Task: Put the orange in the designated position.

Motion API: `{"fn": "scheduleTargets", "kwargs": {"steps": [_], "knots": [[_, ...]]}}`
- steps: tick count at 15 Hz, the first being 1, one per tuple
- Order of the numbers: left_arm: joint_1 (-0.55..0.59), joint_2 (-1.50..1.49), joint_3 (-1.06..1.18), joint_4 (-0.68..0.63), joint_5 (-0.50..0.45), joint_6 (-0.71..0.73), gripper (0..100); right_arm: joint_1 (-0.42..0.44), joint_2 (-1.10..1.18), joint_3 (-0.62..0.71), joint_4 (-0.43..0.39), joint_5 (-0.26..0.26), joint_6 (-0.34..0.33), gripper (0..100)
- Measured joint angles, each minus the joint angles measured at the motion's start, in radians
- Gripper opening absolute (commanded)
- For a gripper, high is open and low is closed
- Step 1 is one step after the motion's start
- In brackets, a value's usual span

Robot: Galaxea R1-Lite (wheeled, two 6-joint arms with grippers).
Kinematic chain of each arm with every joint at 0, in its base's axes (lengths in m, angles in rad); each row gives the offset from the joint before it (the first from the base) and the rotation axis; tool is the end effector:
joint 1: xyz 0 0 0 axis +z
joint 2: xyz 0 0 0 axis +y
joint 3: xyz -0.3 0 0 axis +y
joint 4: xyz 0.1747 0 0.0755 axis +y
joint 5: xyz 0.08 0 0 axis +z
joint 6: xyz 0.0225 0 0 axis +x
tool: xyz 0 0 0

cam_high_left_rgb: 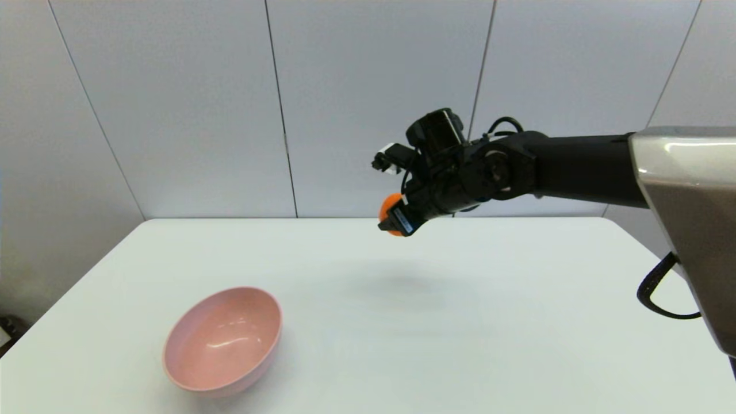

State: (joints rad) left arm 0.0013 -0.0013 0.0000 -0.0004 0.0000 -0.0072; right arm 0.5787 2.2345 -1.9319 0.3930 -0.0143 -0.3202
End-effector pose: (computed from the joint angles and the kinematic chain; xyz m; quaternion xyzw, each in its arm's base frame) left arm -0.0229 0.0000 0.0755 -0.0036 -0.0009 0.0006 1.0000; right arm 0.3792 0.2474 0.1906 -0.2423 0.2801 0.3104 0.8755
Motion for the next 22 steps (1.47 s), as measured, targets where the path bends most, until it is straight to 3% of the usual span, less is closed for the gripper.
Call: {"fn": "scheduleTargets", "kwargs": {"steps": [4,7,12,16,22], "knots": [[0.000,0.000,0.000,0.000,0.000,0.000,100,0.087,0.038,-0.013,-0.007,-0.083,0.002,0],[0.000,0.000,0.000,0.000,0.000,0.000,100,0.129,0.065,-0.015,-0.021,-0.098,0.003,0],[0.000,0.000,0.000,0.000,0.000,0.000,100,0.177,0.091,-0.016,-0.054,-0.087,0.004,0],[0.000,0.000,0.000,0.000,0.000,0.000,100,0.184,0.095,-0.016,-0.056,-0.013,0.003,0],[0.000,0.000,0.000,0.000,0.000,0.000,100,0.198,0.103,-0.016,-0.072,-0.007,0.003,0]]}}
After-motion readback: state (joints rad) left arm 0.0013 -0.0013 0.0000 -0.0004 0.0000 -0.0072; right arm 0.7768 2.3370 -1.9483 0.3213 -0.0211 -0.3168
